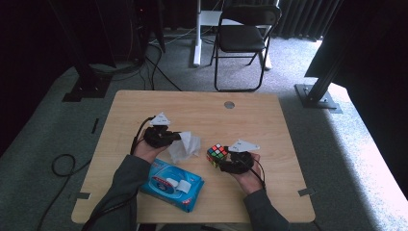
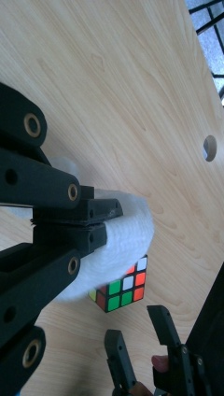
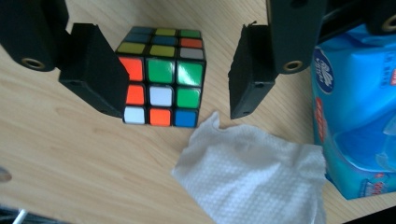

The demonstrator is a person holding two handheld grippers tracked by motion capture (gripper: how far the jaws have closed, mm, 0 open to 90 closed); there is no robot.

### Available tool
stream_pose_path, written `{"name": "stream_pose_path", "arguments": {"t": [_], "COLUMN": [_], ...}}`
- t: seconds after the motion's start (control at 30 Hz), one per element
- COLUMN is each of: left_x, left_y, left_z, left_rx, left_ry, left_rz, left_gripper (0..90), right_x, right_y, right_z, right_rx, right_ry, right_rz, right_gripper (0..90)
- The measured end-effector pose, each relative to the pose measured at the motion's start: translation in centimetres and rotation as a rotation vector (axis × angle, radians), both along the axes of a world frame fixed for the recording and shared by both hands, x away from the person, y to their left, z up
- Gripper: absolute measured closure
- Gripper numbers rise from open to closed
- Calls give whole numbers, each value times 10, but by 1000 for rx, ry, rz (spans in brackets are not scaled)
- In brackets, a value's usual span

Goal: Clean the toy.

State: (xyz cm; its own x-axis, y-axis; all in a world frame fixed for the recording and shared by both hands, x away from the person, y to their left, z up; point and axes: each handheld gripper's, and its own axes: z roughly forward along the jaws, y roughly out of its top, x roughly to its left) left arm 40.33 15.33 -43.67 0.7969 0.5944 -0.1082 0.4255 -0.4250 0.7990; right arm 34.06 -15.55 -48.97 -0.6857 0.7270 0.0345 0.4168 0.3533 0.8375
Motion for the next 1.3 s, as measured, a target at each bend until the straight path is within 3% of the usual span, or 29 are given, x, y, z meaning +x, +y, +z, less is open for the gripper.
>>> {"name": "stream_pose_path", "arguments": {"t": [0.27,0.53,0.73,1.0,1.3], "left_x": [3,4,4,4,1], "left_y": [-3,-7,-10,-14,-16], "left_z": [2,1,4,5,7], "left_rx": [-4,4,2,-4,-10], "left_ry": [-2,-2,-7,-6,-9], "left_rz": [-6,-19,-33,-47,-73], "left_gripper": [890,890,890,890,890], "right_x": [3,7,9,8,6], "right_y": [-3,1,5,7,15], "right_z": [-7,-20,-24,-25,-26], "right_rx": [-17,-34,-43,-42,-37], "right_ry": [2,54,67,63,66], "right_rz": [-61,-49,-40,-38,36], "right_gripper": [257,206,224,325,333]}}
